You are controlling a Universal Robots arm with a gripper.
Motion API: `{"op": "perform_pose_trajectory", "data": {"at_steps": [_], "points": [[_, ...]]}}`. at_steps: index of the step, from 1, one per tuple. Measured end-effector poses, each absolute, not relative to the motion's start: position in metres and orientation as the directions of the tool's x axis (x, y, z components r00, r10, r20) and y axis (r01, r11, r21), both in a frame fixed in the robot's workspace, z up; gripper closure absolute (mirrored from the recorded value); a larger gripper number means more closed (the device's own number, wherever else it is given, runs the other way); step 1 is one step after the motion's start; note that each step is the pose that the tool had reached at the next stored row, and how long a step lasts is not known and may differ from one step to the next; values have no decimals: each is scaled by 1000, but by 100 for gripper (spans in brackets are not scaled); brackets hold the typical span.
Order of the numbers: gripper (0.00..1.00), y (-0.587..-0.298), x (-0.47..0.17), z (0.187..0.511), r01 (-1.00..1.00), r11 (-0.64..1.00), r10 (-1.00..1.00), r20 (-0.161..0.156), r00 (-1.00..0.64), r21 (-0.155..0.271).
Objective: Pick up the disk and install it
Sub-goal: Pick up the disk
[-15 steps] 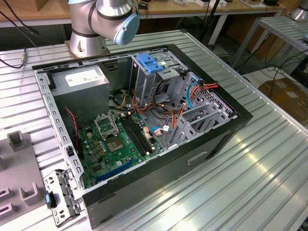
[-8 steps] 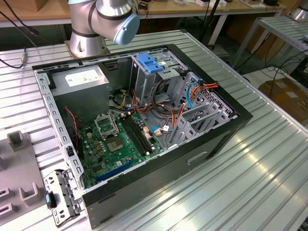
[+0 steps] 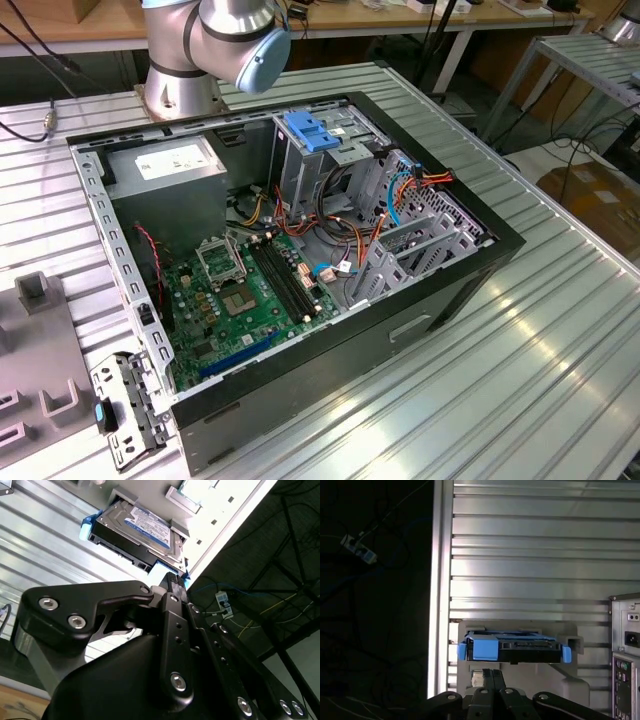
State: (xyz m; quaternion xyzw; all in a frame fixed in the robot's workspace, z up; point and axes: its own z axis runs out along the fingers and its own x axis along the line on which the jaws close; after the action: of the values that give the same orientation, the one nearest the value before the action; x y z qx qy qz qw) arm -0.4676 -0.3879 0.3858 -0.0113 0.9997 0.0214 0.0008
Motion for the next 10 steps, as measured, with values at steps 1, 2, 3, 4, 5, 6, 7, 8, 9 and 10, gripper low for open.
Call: {"op": "perform_pose_trajectory", "data": {"at_steps": [1, 2, 3, 4, 5, 6, 7, 8, 9, 10], "points": [[89, -388, -468, 386, -26, 999, -26, -2, -1000, 43], [89, -388, -468, 386, -36, 998, -36, -2, -999, 43], [89, -388, -468, 386, -44, 998, -44, -2, -999, 43], [89, -388, -468, 386, -52, 998, -52, -2, -999, 43], [89, -388, -468, 386, -56, 997, -56, -2, -998, 43], [89, -388, -468, 386, -63, 997, -63, -2, -998, 42], [89, -388, -468, 386, -71, 997, -71, -2, -998, 42], [89, -388, -468, 386, -76, 996, -76, -2, -997, 42], [89, -388, -468, 386, -86, 995, -86, -2, -996, 42], [89, -388, -468, 386, -95, 995, -95, -2, -995, 42]]}}
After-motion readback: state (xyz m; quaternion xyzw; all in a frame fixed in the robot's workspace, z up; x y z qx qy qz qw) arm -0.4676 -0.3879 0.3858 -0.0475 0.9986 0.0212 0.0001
